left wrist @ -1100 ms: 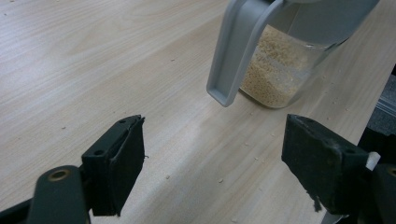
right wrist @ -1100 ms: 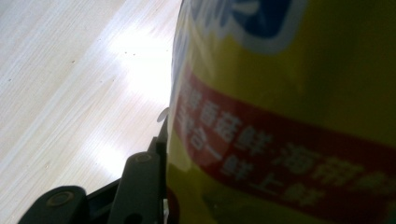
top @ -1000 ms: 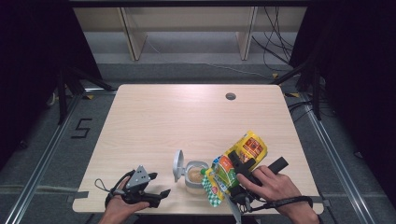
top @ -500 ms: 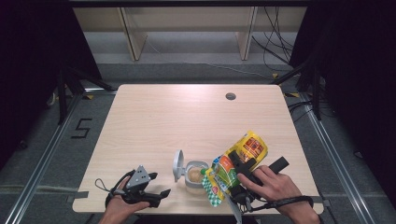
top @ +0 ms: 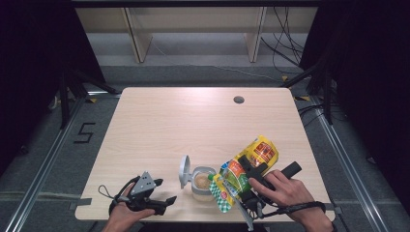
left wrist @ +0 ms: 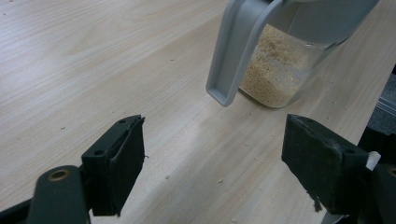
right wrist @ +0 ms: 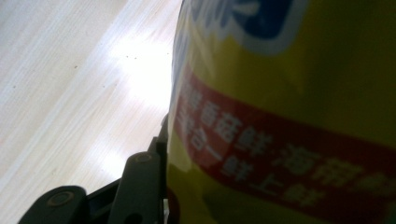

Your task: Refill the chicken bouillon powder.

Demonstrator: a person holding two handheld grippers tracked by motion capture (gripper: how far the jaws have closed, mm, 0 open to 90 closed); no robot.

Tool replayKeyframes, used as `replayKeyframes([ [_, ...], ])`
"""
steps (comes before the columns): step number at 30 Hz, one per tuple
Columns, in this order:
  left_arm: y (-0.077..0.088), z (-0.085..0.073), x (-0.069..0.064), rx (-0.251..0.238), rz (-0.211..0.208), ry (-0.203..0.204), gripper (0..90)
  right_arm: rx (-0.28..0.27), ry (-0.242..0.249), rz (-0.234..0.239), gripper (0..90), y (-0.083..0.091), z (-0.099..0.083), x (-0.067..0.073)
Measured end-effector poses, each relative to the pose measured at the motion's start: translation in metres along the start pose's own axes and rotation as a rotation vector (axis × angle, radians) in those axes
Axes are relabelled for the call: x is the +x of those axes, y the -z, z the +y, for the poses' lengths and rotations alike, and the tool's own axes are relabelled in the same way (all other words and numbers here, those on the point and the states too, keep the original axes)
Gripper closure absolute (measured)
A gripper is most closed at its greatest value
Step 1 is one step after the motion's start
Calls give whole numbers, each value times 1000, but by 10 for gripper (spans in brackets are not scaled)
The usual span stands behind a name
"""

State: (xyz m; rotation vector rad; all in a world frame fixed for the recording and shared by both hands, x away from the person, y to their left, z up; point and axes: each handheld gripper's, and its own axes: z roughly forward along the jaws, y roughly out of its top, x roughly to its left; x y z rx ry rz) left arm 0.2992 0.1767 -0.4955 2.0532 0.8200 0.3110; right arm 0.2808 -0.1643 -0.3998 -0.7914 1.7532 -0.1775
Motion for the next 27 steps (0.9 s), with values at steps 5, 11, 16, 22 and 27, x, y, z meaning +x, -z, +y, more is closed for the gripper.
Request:
replayKeyframes([
  [5, 0, 0, 0, 2, -2, 4, 206, -12, -34, 12, 602, 0, -2, 4],
  [11, 0, 0, 0, -2, -7, 0, 206, -36, -132, 32, 602, 0, -5, 8],
  [16, 0, 0, 0, -2, -5, 2, 206, -101, -240, 51, 603, -5, -11, 14],
  [22, 0, 0, 1, -9, -1, -2, 207, -142, -327, 66, 604, -8, -15, 20],
  [27, 0, 0, 0, -1, 0, -2, 207, -199, -436, 89, 607, -14, -27, 28],
])
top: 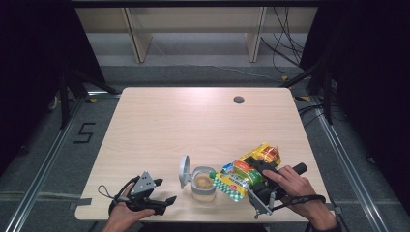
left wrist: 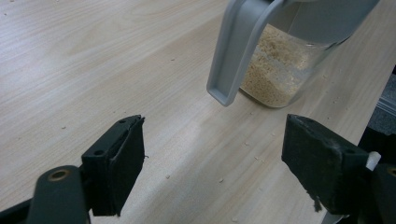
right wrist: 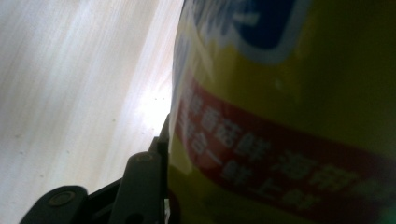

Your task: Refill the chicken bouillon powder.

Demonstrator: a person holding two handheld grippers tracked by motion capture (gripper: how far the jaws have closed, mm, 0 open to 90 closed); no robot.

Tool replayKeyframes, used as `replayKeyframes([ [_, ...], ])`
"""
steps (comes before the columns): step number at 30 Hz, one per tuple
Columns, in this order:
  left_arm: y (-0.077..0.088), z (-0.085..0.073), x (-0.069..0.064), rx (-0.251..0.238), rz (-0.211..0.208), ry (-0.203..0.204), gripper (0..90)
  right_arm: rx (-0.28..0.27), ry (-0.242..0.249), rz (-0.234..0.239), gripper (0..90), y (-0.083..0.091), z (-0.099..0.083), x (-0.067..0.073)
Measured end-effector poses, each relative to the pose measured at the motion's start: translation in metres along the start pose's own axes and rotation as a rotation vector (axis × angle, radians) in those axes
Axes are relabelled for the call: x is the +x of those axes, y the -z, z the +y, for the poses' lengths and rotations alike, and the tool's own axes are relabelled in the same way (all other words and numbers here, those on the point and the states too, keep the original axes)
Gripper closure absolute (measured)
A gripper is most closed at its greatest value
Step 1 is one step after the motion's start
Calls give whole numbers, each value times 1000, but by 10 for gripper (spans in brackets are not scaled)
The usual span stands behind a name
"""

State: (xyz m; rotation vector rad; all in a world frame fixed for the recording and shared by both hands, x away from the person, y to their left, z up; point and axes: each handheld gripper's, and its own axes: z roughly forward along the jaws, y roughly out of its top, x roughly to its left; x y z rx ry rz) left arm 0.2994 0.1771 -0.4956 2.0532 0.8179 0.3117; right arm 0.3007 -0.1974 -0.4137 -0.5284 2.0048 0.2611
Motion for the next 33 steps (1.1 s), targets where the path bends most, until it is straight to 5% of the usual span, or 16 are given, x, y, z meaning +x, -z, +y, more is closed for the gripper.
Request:
replayKeyframes([
  [2, 0, 0, 0, -6, 0, 1, 206, -17, 8, -2, 609, -1, -3, -1],
  [5, 0, 0, 0, -3, -3, 0, 206, -40, -75, 16, 612, -4, -8, 5],
  [8, 0, 0, 0, -1, -5, 0, 206, -48, -65, 12, 613, -4, -10, 4],
  [9, 0, 0, 0, -3, -4, 3, 207, -99, -151, 30, 616, -7, -13, 9],
  [11, 0, 0, 0, -1, -1, -3, 207, -115, -237, 48, 619, -8, -14, 14],
  [14, 0, 0, 0, -2, -2, -2, 206, -147, -186, 43, 621, -11, -16, 11],
  [18, 0, 0, 0, 1, -4, 3, 207, -192, -243, 53, 630, -17, -18, 15],
  [21, 1, 0, 0, 2, 0, 1, 207, -229, -305, 72, 639, -22, -20, 20],
  [22, 1, 0, 0, 2, -1, 1, 207, -232, -391, 89, 645, -23, -22, 26],
  [23, 0, 0, 0, 3, -3, 2, 207, -258, -332, 74, 647, -25, -24, 22],
  [25, 0, 1, 0, 1, -3, 1, 207, -258, -432, 92, 651, -25, -26, 27],
  [29, 0, 0, 0, 1, -2, 2, 207, -290, -466, 91, 655, -29, -32, 28],
  [31, 0, 0, 0, 2, -2, 3, 207, -292, -546, 103, 661, -30, -35, 32],
  [33, 0, 0, 0, 4, 1, 0, 207, -309, -556, 104, 662, -31, -36, 32],
])
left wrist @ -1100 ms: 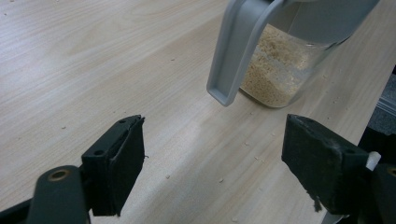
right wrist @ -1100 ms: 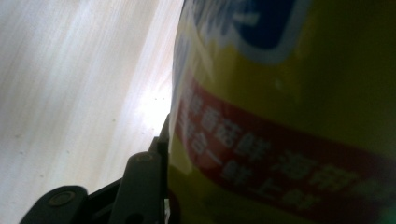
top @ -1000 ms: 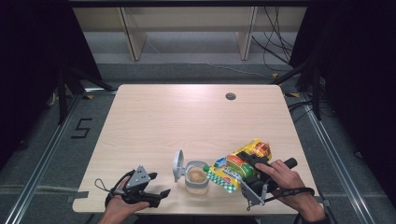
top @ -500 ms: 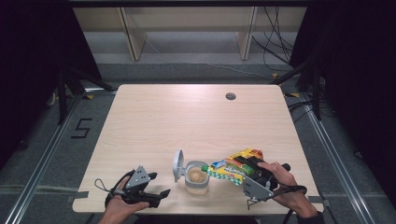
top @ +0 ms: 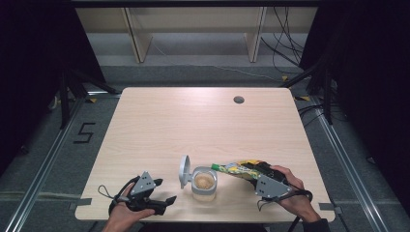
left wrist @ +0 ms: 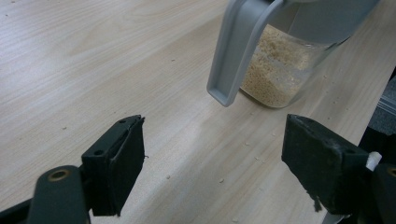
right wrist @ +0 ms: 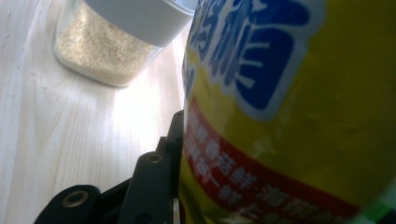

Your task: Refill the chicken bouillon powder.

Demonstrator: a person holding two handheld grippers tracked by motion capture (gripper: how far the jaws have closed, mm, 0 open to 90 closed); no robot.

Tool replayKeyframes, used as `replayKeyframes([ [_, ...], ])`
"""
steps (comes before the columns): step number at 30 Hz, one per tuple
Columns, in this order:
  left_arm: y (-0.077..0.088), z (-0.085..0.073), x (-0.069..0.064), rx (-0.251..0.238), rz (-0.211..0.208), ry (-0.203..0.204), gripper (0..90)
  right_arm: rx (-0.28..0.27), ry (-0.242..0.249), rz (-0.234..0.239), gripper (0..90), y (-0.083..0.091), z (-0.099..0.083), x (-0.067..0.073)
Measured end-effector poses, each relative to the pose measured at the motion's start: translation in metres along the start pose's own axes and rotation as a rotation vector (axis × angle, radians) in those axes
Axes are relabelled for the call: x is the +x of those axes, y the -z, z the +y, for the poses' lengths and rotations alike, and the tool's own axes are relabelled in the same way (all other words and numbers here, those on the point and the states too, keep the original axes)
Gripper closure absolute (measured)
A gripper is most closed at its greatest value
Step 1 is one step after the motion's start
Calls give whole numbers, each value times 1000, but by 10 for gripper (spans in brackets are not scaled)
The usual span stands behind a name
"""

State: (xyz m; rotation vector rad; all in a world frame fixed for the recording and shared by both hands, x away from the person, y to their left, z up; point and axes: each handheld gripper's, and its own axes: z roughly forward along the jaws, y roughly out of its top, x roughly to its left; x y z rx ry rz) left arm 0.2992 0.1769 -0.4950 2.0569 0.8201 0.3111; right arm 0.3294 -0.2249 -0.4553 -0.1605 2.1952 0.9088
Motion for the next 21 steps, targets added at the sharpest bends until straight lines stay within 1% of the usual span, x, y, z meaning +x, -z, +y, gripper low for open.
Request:
replayKeyframes([
  [1, 0, 0, 0, 0, 0, 0, 207, -10, -22, -8, 664, -1, -2, 0],
  [2, 0, 0, 0, 0, 1, 1, 206, -25, -90, -13, 667, -1, -6, 0],
  [3, 0, 0, 0, 0, 1, 1, 206, -41, -97, -10, 668, -2, -7, -2],
  [5, 0, 0, 0, -3, 2, 3, 207, -57, -148, -11, 672, -3, -11, -4],
  [6, -2, -1, -1, -15, 0, 11, 206, -64, -166, -21, 675, -5, -14, -6],
  [8, -1, 0, -1, -10, 0, 15, 206, -66, -188, -42, 680, -7, -18, -10],
  [9, -1, 0, 0, -1, 1, 4, 206, -76, -218, -39, 684, -9, -21, -13],
  [10, -2, 0, -1, -13, 0, 12, 206, -81, -226, -57, 686, -10, -23, -15],
  [11, -1, -1, 1, -1, 5, -1, 206, -82, -259, -52, 689, -11, -25, -16],
  [12, -1, -1, 1, -1, 5, -1, 206, -82, -259, -52, 689, -11, -25, -16],
  [13, -1, -1, 1, 0, 1, 2, 206, -93, -265, -46, 692, -13, -26, -17],
  [14, -1, -1, 0, 2, 2, 14, 206, -97, -292, -61, 694, -14, -29, -16],
  [15, -2, -1, -2, -6, -1, 27, 206, -111, -336, -48, 698, -17, -32, -16],
  [16, -2, -1, -2, -11, -1, 35, 206, -113, -344, -43, 699, -16, -33, -17],
  [17, -2, -1, -2, -11, -1, 35, 206, -113, -344, -43, 699, -16, -33, -17],
  [18, -2, -1, -2, -10, 0, 29, 206, -123, -391, -59, 699, -16, -37, -17],
  [19, -2, -1, -2, -10, 0, 29, 206, -123, -391, -59, 699, -16, -37, -17],
  [20, -2, -1, -2, -13, 1, 32, 206, -130, -427, -76, 698, -15, -41, -17],
  [21, -2, -1, -2, -13, 1, 32, 206, -136, -437, -70, 698, -16, -42, -18],
])
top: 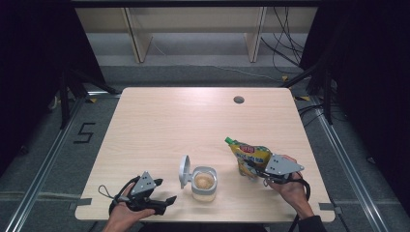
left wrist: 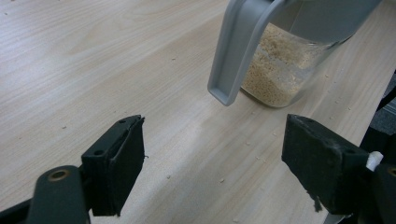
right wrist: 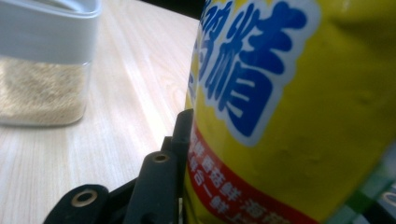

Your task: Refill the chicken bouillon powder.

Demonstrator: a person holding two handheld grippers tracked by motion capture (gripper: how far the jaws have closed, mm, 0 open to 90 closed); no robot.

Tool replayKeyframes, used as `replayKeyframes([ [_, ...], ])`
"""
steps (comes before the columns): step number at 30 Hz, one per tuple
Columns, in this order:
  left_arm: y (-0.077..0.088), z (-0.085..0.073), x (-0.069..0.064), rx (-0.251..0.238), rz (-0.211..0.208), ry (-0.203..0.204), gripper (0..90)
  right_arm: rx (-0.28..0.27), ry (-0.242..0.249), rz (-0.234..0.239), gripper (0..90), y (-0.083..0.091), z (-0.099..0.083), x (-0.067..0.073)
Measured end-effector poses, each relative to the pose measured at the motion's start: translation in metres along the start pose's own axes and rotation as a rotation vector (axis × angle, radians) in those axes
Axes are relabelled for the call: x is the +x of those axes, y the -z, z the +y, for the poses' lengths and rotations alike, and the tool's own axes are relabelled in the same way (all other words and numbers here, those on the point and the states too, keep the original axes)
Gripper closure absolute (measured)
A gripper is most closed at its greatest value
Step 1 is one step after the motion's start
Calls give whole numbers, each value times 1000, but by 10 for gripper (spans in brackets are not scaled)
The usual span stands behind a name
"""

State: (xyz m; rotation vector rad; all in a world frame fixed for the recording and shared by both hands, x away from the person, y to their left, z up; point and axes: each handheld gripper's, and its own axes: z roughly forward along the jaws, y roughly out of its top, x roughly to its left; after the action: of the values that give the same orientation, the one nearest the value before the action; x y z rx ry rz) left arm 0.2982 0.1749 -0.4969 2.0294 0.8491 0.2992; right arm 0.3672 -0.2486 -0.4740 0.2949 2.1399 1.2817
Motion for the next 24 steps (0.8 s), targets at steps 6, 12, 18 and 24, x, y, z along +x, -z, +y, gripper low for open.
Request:
replayKeyframes([
  [6, 0, 1, 1, -1, -2, -21, 206, -20, -68, -17, 693, 1, -6, -5],
  [12, 1, 1, 2, -5, -5, -20, 205, -35, -68, -38, 678, 5, -11, -11],
  [18, 2, 1, 2, 5, -4, -31, 205, -4, -140, -51, 651, 14, -14, -6],
  [24, 1, 0, 1, -4, -5, 1, 205, 27, -156, -71, 610, 23, -13, -5],
])
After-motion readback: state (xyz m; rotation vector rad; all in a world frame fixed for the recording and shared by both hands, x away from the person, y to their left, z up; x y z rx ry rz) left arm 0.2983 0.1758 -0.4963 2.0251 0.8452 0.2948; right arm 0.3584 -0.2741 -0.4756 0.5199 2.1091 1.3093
